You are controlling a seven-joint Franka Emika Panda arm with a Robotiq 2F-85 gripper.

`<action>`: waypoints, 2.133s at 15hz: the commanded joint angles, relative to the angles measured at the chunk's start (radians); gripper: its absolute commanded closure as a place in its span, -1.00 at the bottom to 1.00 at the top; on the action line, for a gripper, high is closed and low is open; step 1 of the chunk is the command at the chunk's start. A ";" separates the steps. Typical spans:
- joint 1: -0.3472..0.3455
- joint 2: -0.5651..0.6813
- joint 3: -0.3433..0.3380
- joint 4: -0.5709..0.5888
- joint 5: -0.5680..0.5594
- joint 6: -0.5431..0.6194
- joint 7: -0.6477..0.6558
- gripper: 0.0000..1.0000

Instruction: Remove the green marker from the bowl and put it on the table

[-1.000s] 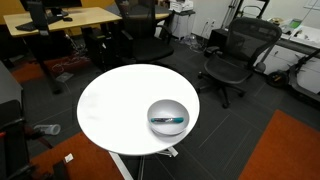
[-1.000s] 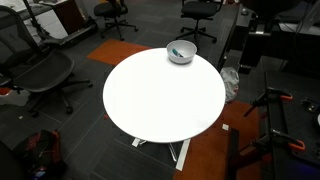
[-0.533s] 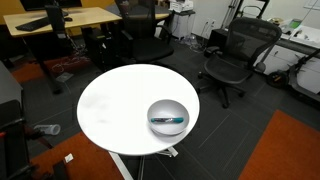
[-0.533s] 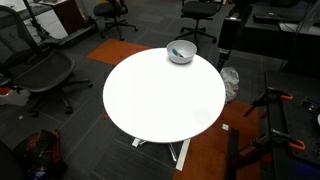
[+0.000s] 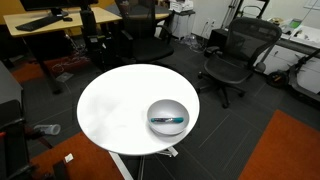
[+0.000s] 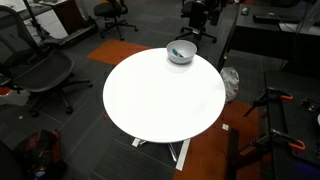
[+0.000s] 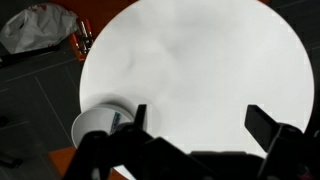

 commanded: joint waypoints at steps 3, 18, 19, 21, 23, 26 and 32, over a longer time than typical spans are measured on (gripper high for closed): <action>-0.026 0.108 -0.063 0.114 -0.031 0.031 0.082 -1.00; -0.093 0.347 -0.220 0.237 0.035 0.194 0.074 -1.00; -0.098 0.366 -0.225 0.245 0.046 0.205 0.070 -1.00; -0.106 0.402 -0.232 0.259 0.072 0.223 0.065 -1.00; -0.117 0.437 -0.237 0.275 0.102 0.242 0.058 -1.00; -0.135 0.491 -0.240 0.309 0.138 0.254 0.042 -1.00; -0.152 0.592 -0.249 0.377 0.151 0.290 0.033 -1.00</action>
